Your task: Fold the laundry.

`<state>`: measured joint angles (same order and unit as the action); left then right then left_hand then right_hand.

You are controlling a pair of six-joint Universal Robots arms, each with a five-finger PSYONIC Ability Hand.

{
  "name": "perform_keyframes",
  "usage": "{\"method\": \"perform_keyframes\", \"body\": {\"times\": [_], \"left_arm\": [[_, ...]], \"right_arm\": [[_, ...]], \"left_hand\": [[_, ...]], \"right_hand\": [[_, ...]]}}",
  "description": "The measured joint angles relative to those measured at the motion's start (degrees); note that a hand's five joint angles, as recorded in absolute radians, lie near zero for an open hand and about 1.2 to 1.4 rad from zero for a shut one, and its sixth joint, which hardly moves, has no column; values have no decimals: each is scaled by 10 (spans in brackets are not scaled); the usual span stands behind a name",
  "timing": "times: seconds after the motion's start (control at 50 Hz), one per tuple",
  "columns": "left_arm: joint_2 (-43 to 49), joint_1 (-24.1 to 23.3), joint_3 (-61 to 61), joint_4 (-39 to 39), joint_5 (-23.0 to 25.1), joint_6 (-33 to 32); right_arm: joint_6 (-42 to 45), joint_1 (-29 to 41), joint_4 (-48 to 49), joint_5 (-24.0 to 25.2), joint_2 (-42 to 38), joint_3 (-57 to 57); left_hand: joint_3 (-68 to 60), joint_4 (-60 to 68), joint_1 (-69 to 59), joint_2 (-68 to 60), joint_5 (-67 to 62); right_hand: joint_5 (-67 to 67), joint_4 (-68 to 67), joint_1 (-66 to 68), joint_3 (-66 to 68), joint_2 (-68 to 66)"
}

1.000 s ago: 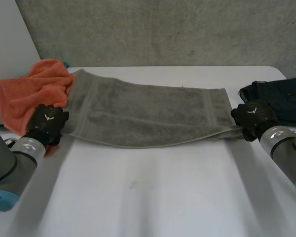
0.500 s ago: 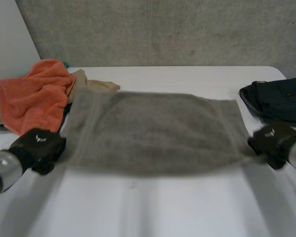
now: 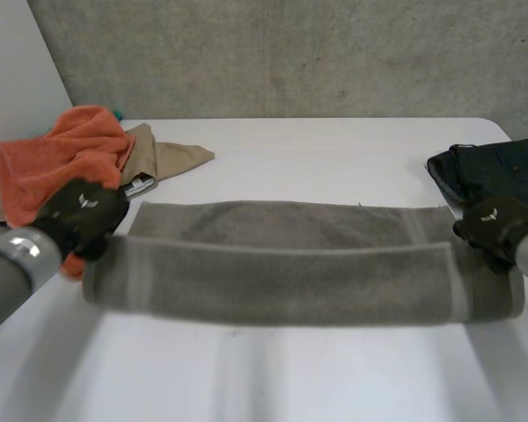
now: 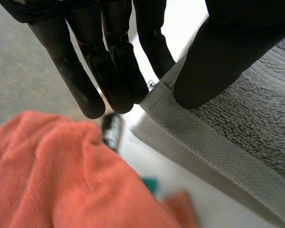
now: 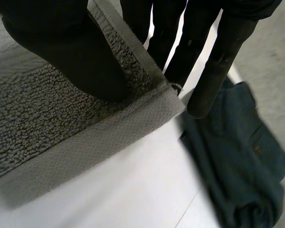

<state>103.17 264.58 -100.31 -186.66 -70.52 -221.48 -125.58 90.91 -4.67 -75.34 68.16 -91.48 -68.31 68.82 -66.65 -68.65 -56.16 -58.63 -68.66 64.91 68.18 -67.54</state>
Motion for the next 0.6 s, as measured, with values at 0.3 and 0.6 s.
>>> {"method": "perform_keyframes", "body": {"times": [0.3, 0.6], "left_arm": [[285, -85, 332, -60, -148, 16], [331, -128, 388, -57, -168, 19]], "right_arm": [[-11, 56, 116, -66, -182, 204], [-53, 88, 207, -139, -187, 245]], "left_hand": [[0, 0, 0, 0, 0], [560, -570, 558, 565, 534]], "right_hand": [[0, 0, 0, 0, 0], [559, 566, -520, -563, 556]]}}
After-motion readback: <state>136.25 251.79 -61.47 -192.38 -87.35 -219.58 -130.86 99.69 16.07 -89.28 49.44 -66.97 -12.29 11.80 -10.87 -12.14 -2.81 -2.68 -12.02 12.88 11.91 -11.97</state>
